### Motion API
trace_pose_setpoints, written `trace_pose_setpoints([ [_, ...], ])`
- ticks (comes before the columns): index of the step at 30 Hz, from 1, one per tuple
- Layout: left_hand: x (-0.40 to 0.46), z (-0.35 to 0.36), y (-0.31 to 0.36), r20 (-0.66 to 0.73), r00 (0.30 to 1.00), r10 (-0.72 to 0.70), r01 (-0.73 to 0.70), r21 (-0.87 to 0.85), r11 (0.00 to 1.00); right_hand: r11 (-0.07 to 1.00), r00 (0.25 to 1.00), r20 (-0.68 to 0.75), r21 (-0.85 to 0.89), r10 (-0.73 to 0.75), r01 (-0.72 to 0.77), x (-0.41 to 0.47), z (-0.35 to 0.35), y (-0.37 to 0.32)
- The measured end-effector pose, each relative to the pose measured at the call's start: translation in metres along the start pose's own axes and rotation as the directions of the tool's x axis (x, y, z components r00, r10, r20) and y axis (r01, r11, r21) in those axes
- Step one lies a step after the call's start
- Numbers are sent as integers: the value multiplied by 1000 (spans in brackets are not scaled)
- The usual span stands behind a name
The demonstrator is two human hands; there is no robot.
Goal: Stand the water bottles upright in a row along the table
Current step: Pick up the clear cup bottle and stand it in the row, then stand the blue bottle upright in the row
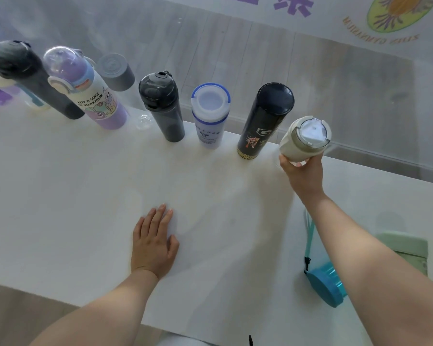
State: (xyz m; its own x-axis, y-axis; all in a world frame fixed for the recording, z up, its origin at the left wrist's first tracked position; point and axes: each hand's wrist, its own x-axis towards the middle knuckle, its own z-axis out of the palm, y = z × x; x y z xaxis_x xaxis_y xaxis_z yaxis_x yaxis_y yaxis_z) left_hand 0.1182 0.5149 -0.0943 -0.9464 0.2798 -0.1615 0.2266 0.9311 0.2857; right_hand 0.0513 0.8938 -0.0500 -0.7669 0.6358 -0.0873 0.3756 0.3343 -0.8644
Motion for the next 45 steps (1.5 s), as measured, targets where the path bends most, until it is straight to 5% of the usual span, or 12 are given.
trace_pose_setpoints([
  [19, 1, 0, -3, 31, 999, 15, -14, -18, 1000, 978, 969, 143, 20, 203, -208, -18, -14, -3],
  [24, 1, -2, -3, 56, 998, 4, -3, -16, 1000, 964, 955, 152, -115, 255, -239, -60, -33, 0],
  [38, 0, -2, -2, -47, 999, -25, 20, -97, 995, 882, 993, 114, -470, 4, 50, -178, -157, 34],
  [45, -2, 2, 56, -79, 976, -205, 187, -192, 963, 560, 905, 398, -721, -147, 408, -178, -195, 80],
])
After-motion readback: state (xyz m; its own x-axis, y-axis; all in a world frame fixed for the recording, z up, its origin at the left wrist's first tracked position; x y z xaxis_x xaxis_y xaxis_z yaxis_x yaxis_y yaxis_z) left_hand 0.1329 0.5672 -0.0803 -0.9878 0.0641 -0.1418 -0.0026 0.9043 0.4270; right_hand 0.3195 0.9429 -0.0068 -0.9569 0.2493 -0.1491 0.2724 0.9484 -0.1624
